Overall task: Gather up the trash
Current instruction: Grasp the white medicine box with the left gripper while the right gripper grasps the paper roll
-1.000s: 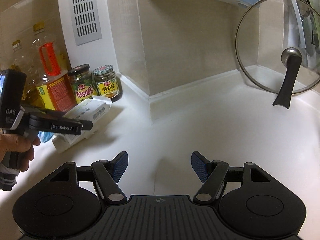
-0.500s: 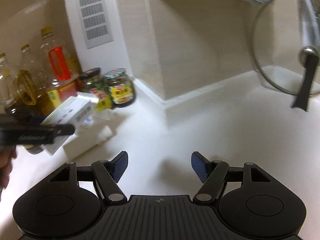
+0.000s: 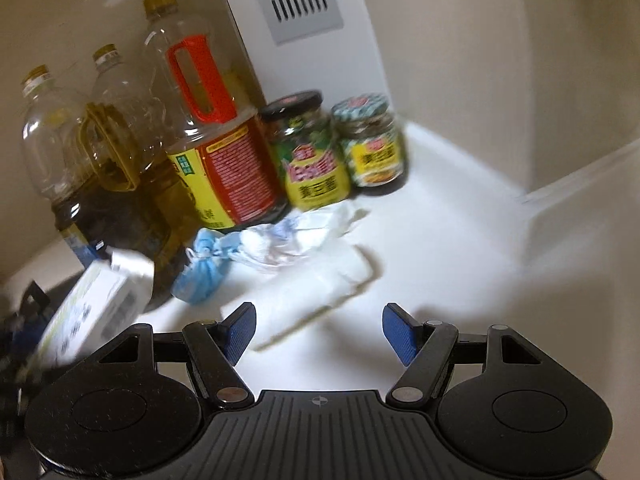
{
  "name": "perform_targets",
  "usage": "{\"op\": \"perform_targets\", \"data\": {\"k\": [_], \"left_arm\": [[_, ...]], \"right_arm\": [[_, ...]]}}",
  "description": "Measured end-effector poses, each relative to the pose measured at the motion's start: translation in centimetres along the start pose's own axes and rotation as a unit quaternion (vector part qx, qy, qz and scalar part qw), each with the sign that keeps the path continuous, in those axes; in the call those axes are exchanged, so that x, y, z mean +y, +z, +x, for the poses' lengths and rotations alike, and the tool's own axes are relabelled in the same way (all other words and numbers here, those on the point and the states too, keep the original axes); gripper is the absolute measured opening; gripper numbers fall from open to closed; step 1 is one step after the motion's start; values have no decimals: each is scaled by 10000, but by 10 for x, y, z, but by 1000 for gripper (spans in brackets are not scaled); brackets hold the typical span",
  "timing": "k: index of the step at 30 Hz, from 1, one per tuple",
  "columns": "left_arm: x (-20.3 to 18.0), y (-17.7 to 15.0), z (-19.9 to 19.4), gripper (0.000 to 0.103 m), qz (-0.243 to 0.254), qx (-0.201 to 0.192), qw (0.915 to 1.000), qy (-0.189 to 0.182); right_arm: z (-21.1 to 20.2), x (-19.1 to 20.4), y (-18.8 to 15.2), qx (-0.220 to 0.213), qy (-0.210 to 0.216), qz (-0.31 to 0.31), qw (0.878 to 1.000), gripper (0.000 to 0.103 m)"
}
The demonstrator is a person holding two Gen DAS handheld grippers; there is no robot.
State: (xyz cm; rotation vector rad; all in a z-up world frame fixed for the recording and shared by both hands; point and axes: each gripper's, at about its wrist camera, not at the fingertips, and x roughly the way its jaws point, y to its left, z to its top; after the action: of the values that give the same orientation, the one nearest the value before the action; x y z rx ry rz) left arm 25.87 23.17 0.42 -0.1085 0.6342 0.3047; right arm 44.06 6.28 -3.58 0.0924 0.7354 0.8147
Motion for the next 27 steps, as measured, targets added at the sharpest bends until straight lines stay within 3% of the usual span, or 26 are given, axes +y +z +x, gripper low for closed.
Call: {"op": "perform_targets", "data": {"k": [8, 15, 16, 18, 27], "left_arm": [[13, -9, -5, 69, -125, 52, 9999, -65], [20, -10, -1, 69, -173, 69, 9998, -121], [21, -10, -1, 69, -183, 76, 9997, -120], [22, -11, -2, 69, -195, 81, 9997, -110], [12, -16, -6, 69, -216, 120, 9994, -224]], "right_arm": [[57, 6, 17, 248, -45, 798, 9965, 70], [81, 23, 30, 223, -545, 434, 9973, 69], [83, 27, 30, 220, -631, 306, 9973, 65], [85, 29, 29, 218, -741, 156, 9969, 42], [54, 13, 21, 216, -766, 5, 9968, 30]]}}
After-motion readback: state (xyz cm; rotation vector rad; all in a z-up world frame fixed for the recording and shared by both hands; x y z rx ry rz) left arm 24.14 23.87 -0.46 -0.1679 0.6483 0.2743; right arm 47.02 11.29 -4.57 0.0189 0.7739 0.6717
